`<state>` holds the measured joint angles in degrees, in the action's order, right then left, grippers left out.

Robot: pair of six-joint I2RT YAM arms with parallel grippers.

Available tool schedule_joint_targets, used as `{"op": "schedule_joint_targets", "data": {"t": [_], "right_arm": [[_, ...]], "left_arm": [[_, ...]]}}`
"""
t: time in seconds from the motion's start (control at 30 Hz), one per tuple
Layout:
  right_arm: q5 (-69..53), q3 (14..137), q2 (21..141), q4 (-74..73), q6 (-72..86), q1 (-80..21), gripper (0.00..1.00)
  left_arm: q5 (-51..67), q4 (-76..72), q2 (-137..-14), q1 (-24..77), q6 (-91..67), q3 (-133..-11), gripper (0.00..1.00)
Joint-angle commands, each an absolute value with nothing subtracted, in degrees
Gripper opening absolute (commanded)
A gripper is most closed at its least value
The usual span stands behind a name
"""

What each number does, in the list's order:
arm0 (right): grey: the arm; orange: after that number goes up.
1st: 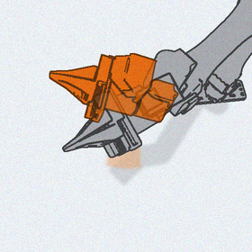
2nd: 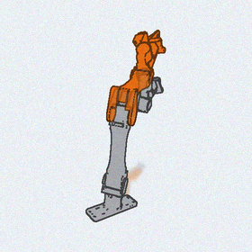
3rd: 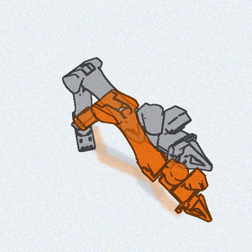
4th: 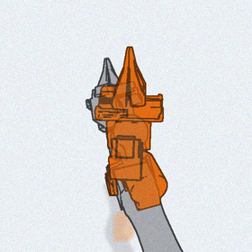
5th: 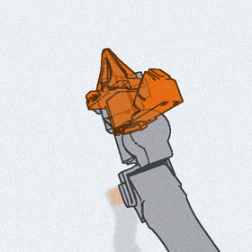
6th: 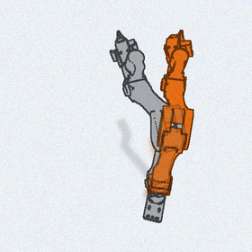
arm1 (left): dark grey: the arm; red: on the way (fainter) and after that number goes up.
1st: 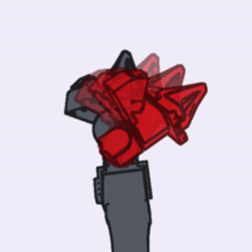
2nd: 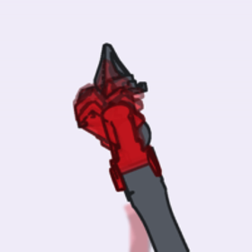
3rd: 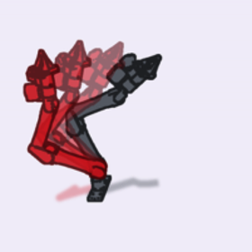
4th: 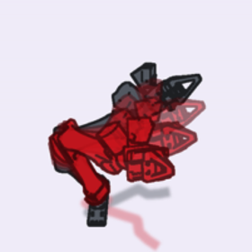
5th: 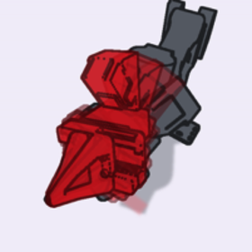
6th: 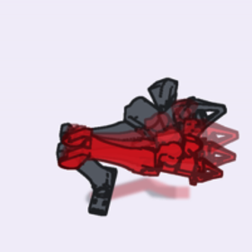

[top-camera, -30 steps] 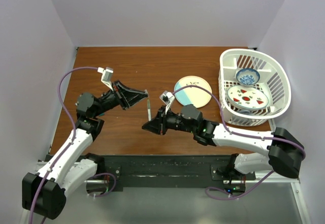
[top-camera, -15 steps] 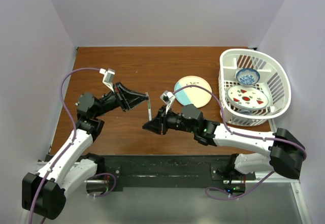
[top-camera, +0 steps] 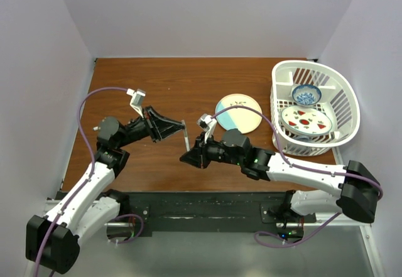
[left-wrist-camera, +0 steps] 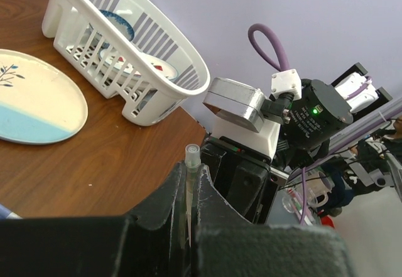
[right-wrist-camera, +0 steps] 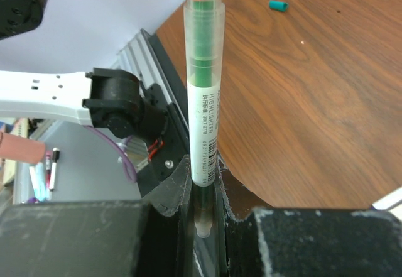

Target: Insert the pens into the pen caps

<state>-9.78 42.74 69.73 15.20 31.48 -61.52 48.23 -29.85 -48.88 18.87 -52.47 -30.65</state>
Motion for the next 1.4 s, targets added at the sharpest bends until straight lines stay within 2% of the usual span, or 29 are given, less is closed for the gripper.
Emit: {"op": "schedule_joint_targets", "data": {"t": [0.0, 0.6, 0.93, 1.37], "right_arm": [[-3.2, 48.1, 66.6, 19.9, 29.3, -60.9, 0.0], [5.5, 55.4, 64.9, 14.7, 22.5, -60.8, 0.0], [7.7, 62.2, 67.5, 11.4, 17.7, -59.9, 0.0], [11.2, 67.8, 67.6, 9.1, 12.9, -59.1, 0.0]], "left_arm": [[52.6, -25.6, -48.6, 20.9, -50.4, -27.8, 0.0], [51.9, -28.5, -49.7, 24.0, -52.1, -24.4, 0.0], [51.0, -29.6, -52.5, 31.2, -50.4, -22.9, 0.0], [50.9, -30.1, -54.7, 33.6, -49.1, -20.6, 0.0]]}}
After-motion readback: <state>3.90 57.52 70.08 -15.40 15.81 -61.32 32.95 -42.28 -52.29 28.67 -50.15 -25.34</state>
